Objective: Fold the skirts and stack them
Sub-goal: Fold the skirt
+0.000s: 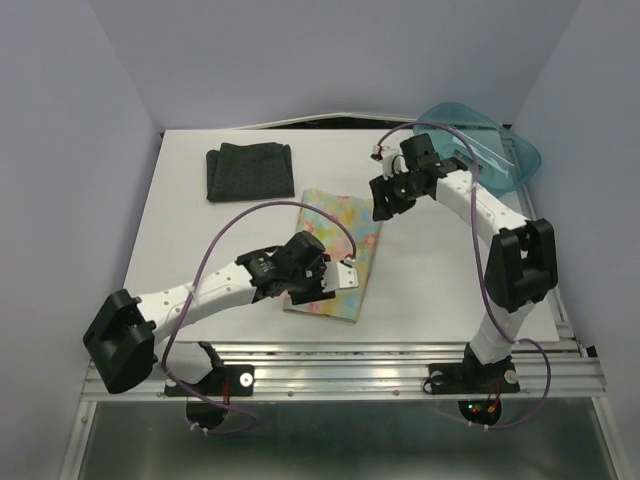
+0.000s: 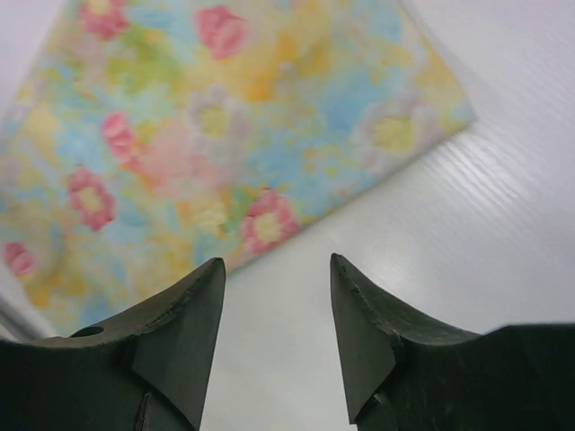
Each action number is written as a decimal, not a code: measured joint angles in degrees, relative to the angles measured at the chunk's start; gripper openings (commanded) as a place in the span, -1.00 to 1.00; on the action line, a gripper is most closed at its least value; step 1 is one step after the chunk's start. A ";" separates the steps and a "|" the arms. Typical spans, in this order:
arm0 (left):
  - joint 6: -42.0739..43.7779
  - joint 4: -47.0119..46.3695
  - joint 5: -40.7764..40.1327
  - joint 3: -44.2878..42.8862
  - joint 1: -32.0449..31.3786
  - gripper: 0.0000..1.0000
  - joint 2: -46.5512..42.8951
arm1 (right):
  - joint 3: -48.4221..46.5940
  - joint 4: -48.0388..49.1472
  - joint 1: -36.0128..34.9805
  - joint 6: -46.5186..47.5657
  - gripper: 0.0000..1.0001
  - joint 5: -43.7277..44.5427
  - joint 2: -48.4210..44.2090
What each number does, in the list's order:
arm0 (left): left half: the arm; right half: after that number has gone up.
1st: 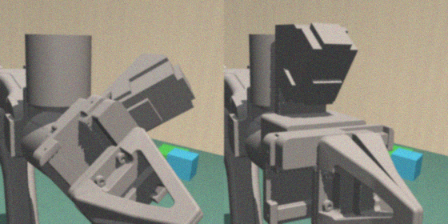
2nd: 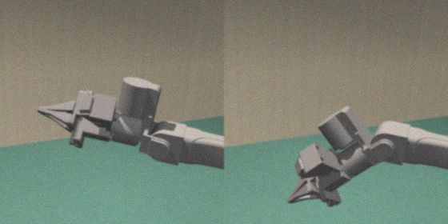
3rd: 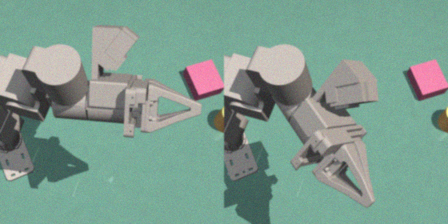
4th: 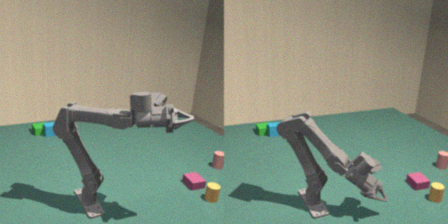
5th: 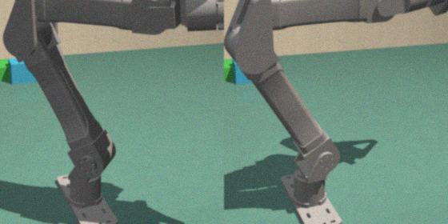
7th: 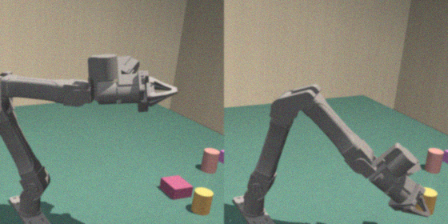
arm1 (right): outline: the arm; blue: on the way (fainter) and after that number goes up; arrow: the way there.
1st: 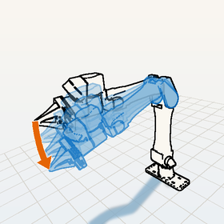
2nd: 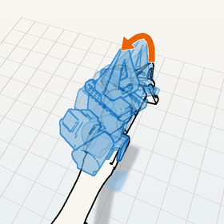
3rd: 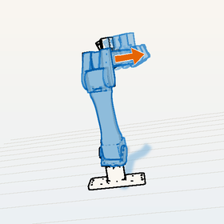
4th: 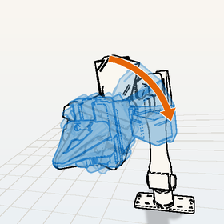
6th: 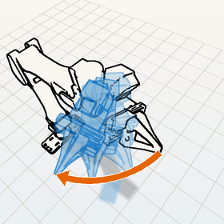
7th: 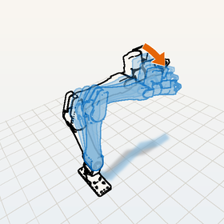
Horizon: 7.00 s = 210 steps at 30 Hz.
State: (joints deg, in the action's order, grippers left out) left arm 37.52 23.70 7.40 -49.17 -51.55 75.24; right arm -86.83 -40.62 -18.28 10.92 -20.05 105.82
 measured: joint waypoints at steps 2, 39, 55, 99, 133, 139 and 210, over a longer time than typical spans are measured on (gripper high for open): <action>0.15 -0.74 -1.16 0.07 -1.97 0.17 -1.99 | 0.72 0.20 -1.40 -1.40 0.11 -4.94 -3.06; 6.51 -19.85 -9.20 12.07 -15.10 -1.00 7.65 | 12.61 2.91 -3.82 -0.17 0.10 -10.12 5.64; 4.09 -4.24 0.61 6.16 -14.21 -1.00 6.21 | -5.84 -0.15 -3.02 -0.79 0.19 -7.80 5.53; 3.80 8.96 9.60 -9.51 -6.47 -1.00 10.16 | 9.09 7.69 -2.43 -9.92 -0.50 -16.59 2.34; 4.72 17.75 9.11 -33.16 2.64 -1.00 17.18 | 20.06 7.45 -7.72 1.38 -0.46 -17.64 3.32; 5.42 18.10 10.08 -33.18 2.54 -1.00 17.42 | 15.04 3.06 -7.82 2.25 -0.30 -12.76 3.17; 10.62 11.80 4.02 -33.22 2.56 -1.00 21.46 | -1.81 3.54 -6.84 6.93 -0.42 -23.52 17.79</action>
State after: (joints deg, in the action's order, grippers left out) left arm 48.14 35.51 11.42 -82.39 -48.99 96.71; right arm -88.64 -37.08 -25.12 17.85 -43.57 123.61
